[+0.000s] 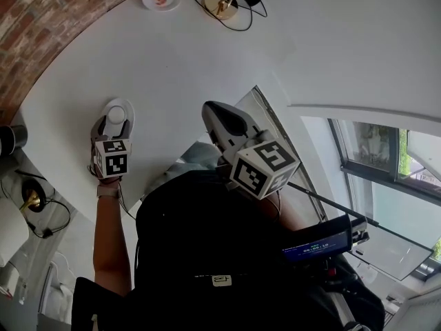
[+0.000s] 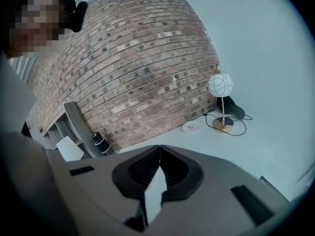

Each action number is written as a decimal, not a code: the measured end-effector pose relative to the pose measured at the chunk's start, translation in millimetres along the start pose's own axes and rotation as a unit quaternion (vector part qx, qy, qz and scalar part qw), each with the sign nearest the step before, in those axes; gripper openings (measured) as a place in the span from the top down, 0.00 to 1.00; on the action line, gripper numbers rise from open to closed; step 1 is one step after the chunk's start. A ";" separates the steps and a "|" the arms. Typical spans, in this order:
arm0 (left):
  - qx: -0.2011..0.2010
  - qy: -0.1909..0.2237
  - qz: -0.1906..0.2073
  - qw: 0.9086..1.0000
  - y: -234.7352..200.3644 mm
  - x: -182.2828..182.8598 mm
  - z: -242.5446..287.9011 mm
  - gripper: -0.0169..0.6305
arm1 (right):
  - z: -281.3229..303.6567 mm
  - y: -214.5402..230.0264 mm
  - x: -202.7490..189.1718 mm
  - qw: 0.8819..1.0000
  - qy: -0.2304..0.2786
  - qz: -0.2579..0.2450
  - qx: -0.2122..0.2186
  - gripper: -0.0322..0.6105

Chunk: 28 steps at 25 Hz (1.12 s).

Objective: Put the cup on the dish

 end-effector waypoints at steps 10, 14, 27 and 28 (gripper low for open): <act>0.052 0.033 0.002 0.998 6.4 5.3 -42.9 0.56 | 2.1 -15.6 0.1 0.998 0.003 -0.027 0.049 0.94; 0.072 0.064 -0.012 0.995 7.9 12.8 -68.2 0.56 | 6.0 -25.7 -1.0 0.996 0.002 -0.039 0.076 0.94; 0.142 0.180 -0.072 0.971 14.2 34.9 -157.8 0.56 | 37.6 -61.5 14.7 0.983 -0.001 -0.048 0.176 0.94; 0.142 0.189 -0.078 0.969 15.7 36.6 -164.6 0.56 | 38.4 -64.2 15.6 0.982 -0.001 -0.049 0.181 0.94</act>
Point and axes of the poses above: the fingertips, and each gripper's own axes: z forward along the fingers, y to its right, x out of its top, the point moved 2 cm from there along -z, backward along the fingers, and after that the axes turned 12 degrees about -x, right-handed, at the moved point
